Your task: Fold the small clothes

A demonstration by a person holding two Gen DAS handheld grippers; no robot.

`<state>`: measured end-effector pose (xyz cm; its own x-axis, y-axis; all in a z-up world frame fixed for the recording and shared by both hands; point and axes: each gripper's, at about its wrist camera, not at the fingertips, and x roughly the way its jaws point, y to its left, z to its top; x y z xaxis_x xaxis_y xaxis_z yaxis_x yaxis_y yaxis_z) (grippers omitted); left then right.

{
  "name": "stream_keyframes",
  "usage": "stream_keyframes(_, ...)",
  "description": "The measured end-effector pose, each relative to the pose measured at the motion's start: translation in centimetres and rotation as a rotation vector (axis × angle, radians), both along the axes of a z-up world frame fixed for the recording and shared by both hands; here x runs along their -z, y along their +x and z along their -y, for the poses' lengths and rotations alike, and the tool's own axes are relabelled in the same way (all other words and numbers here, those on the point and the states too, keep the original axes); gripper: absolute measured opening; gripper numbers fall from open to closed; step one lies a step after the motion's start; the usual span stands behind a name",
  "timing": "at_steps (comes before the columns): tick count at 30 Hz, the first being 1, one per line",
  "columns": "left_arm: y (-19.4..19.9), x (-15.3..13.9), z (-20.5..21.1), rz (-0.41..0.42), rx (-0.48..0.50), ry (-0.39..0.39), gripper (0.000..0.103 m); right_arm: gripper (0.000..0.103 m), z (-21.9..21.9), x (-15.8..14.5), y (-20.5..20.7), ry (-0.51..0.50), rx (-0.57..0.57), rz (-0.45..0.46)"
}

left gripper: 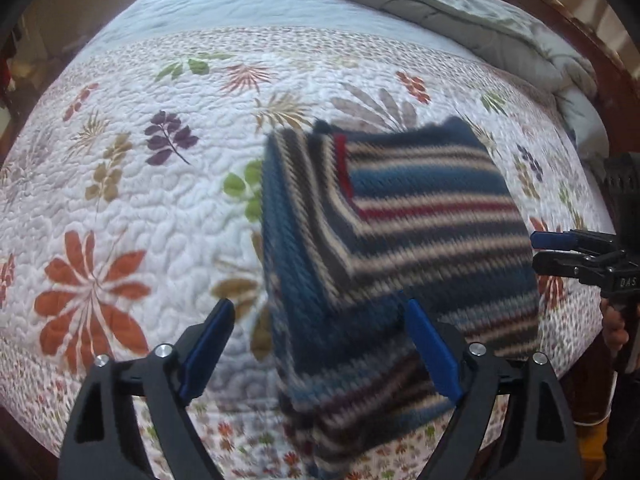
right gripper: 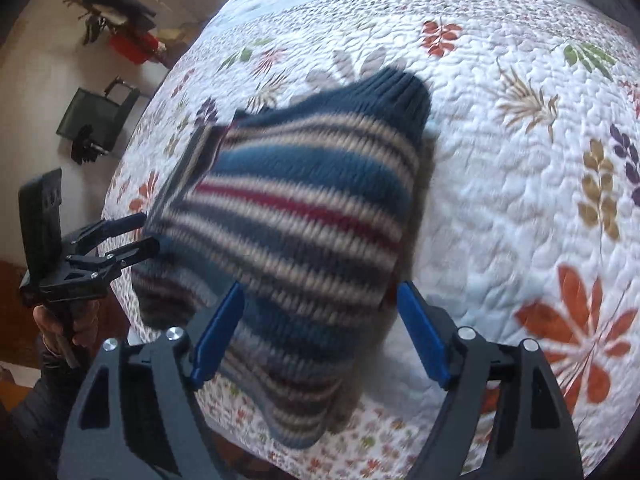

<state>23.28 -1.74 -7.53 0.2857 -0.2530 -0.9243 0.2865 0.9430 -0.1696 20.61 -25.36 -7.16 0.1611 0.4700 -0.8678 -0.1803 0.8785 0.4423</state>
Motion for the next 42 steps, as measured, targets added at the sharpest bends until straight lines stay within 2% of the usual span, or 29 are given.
stream_keyframes(4, -0.8, 0.8, 0.5, -0.003, 0.007, -0.019, 0.09, 0.083, -0.8, 1.0, -1.5, 0.011, 0.007, -0.025)
stream_keyframes(10, 0.5, 3.7, 0.1, -0.069, -0.017, -0.083, 0.092, 0.085, -1.0, 2.8, -1.3, 0.037, 0.014, -0.053)
stream_keyframes(13, 1.6, 5.4, -0.2, -0.112, -0.017, -0.153, 0.099, 0.087, -1.1, 3.7, -0.4, 0.059, 0.011, -0.054)
stream_keyframes(16, 2.4, 6.8, -0.5, -0.155, -0.018, -0.221, 0.1, 0.088, -1.3, 4.8, 0.4, 0.09, 0.011, -0.069)
stream_keyframes(19, 2.4, 7.0, -0.2, -0.152, -0.004, -0.216, 0.1, 0.089, -1.5, 6.2, 1.1, 0.136, 0.007, -0.097)
stream_keyframes(22, 1.7, 6.2, 0.9, -0.107, 0.031, -0.163, 0.088, 0.084, -1.5, 7.3, 1.2, 0.206, 0.013, -0.123)
stream_keyframes(24, 1.3, 5.5, 1.5, -0.077, 0.045, -0.139, 0.074, 0.074, -1.5, 7.0, 1.1, 0.206, 0.011, -0.105)
stream_keyframes(26, 0.9, 5.0, 2.0, -0.056, 0.05, -0.125, 0.066, 0.065, -1.0, 6.6, 0.8, 0.218, 0.019, -0.095)
stream_keyframes(29, 0.3, 4.1, 2.6, -0.022, 0.059, -0.111, 0.053, 0.058, -0.6, 5.9, 0.2, 0.225, 0.018, -0.075)
stream_keyframes(33, -0.1, 3.2, 3.5, 0.019, 0.066, -0.094, 0.049, 0.055, -0.2, 5.1, -0.5, 0.238, 0.014, -0.045)
stream_keyframes(42, 0.4, 2.3, 6.2, 0.028, 0.083, -0.153, 0.044, 0.053, 2.1, 2.4, -1.5, 0.219, 0.02, 0.044)
